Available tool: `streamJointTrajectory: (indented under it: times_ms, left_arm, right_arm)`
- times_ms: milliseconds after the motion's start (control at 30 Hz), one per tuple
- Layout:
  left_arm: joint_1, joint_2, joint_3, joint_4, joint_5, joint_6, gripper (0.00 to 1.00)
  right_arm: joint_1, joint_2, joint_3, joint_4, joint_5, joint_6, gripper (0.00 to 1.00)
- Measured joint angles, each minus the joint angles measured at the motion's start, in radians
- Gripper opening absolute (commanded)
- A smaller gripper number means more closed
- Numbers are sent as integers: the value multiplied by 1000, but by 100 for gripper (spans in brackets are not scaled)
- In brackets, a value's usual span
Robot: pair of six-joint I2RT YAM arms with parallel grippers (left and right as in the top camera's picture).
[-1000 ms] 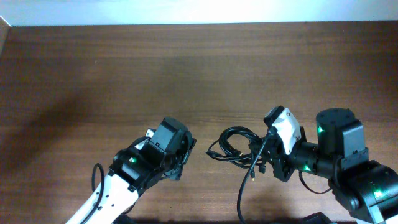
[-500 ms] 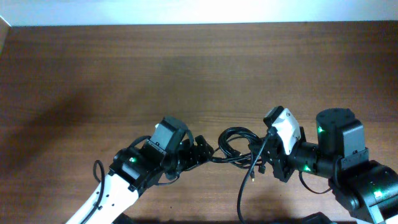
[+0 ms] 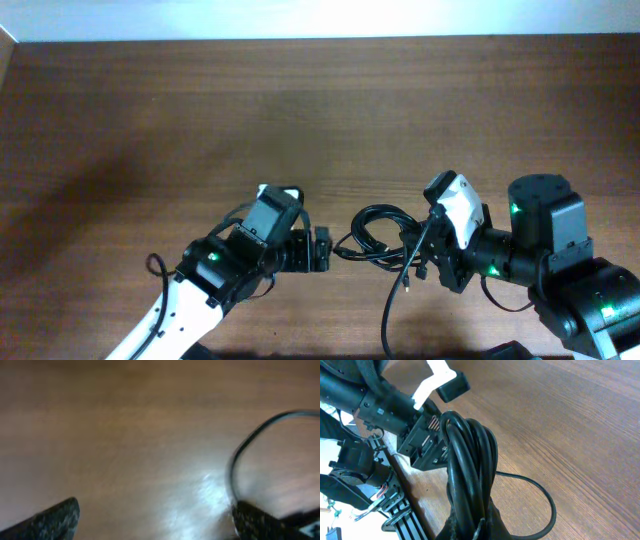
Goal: Untangle cables
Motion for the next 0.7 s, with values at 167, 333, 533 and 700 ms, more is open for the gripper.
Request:
streamJointTrajectory:
  times_ms: [167,333,533,700]
  left_arm:
    - [1,0,-2,199,169,31,99]
    - [18,14,-10,322,353,80,99]
    - [16,15,-11,322,364,98,99]
    - [16,15,-11,311,396,285,100]
  right_arm:
    - [0,0,0,-8,5,0,4]
    - [-1,-23,3,-14,4,1,4]
    - [-1,-24,3,-20,4,0,4]
    - [-1,-24,3,-37,4,0,4]
